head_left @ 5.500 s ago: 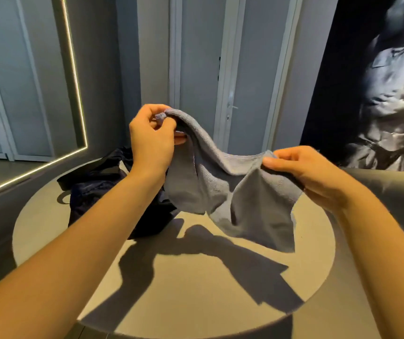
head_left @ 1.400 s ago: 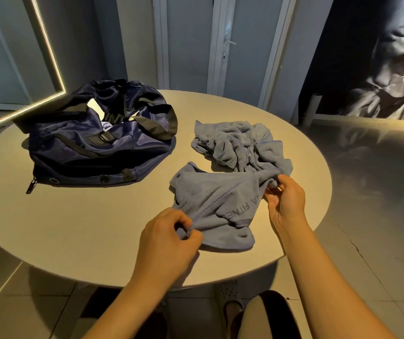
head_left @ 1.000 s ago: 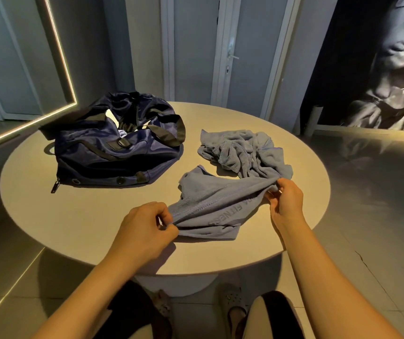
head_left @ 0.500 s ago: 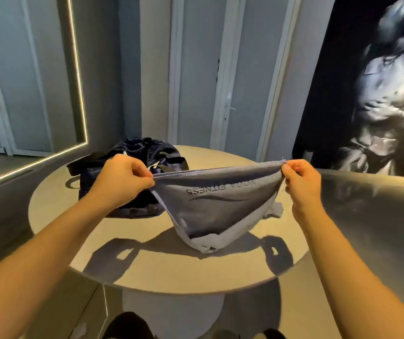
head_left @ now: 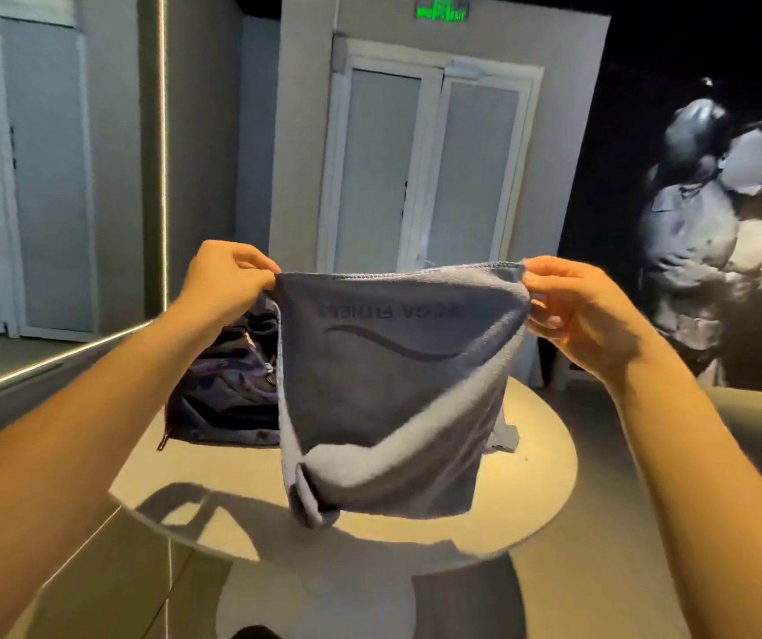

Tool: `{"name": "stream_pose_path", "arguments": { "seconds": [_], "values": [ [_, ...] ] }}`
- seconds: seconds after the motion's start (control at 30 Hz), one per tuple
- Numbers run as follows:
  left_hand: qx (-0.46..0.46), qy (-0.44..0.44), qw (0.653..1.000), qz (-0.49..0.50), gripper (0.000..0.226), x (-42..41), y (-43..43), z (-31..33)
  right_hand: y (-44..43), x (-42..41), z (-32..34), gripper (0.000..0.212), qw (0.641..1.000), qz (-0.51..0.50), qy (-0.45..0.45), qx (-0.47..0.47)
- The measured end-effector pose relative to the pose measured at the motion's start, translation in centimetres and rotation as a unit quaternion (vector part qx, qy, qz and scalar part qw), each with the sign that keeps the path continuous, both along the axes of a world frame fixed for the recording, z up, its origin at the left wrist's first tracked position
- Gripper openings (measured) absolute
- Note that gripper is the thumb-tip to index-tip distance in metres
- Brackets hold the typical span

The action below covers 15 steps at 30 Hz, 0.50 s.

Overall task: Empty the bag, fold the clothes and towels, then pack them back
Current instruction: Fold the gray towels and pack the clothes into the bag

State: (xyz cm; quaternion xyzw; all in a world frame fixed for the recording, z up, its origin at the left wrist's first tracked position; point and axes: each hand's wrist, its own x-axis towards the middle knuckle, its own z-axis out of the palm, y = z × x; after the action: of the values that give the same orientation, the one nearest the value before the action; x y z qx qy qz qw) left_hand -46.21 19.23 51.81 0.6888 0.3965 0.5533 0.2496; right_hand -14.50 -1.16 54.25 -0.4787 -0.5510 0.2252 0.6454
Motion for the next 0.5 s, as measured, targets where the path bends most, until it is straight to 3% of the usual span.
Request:
{"name": "stream_pose_path", "arguments": {
  "seconds": [0.1,0.17,0.3,0.5],
  "values": [
    [-0.106,-0.041,0.988,-0.1,0.014,-0.6,-0.8,0.4,0.5,0.1,0.0,0.014,0.984,-0.176,-0.021,-0.019],
    [-0.16,-0.044,0.973,-0.16,0.011,-0.9,-0.7,0.4,1.3,0.2,-0.4,0.015,0.97,-0.242,0.007,-0.019],
    [-0.218,-0.054,0.952,-0.206,0.016,-0.9,1.0,0.1,2.3,1.2,-1.3,0.011,0.96,-0.271,0.057,-0.04],
    [-0.219,-0.071,0.962,-0.149,0.015,3.5,4.5,-0.7,5.4,3.1,-2.9,0.014,0.961,-0.242,0.126,-0.04]
  ]
}}
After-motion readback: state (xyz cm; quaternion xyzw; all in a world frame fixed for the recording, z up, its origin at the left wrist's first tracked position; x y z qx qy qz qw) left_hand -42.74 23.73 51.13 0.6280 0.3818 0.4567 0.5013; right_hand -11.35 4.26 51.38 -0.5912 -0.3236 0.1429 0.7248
